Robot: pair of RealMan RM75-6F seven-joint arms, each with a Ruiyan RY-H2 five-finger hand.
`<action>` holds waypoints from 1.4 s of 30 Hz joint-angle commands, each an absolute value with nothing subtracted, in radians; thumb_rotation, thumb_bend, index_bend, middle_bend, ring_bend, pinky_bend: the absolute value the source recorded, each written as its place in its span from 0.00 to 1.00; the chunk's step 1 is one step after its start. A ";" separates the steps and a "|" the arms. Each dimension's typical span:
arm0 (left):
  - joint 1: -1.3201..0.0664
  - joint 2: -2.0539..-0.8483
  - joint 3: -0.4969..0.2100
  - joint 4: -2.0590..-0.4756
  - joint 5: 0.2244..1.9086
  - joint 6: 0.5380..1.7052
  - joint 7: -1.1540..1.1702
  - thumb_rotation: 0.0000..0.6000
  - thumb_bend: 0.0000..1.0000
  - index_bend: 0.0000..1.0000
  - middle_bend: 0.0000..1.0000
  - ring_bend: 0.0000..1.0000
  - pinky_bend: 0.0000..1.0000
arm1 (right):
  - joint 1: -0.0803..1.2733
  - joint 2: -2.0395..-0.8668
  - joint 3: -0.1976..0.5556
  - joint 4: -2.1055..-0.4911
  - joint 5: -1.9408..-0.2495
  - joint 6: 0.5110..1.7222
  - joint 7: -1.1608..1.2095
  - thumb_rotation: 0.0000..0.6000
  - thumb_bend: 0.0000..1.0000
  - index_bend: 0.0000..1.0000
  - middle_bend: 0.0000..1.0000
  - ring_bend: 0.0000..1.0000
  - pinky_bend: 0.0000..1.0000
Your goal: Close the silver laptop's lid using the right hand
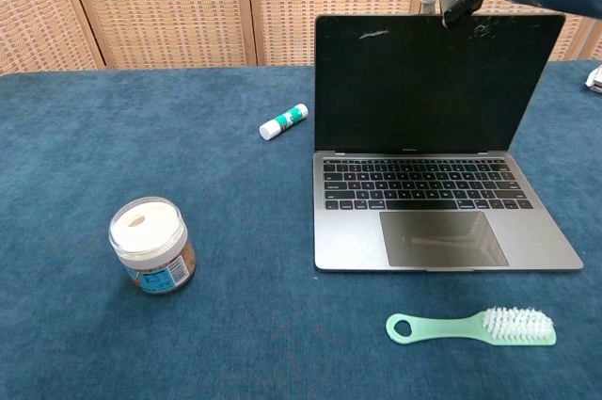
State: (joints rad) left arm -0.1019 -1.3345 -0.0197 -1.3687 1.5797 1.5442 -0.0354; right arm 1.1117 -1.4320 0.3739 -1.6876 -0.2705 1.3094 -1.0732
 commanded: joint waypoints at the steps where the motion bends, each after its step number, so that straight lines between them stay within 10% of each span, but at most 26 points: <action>1: -0.101 -1.334 -0.019 -1.370 1.582 1.546 -0.034 1.00 0.01 0.00 0.00 0.00 0.00 | 1.109 -1.427 0.375 -1.712 -0.261 1.328 -1.077 1.00 1.00 0.40 0.40 0.20 0.12; 42: -0.092 -1.324 0.008 -1.401 1.635 1.579 -0.001 1.00 0.01 0.00 0.00 0.00 0.00 | 1.015 -1.370 0.315 -2.069 -0.261 1.609 -1.092 1.00 1.00 0.40 0.40 0.20 0.12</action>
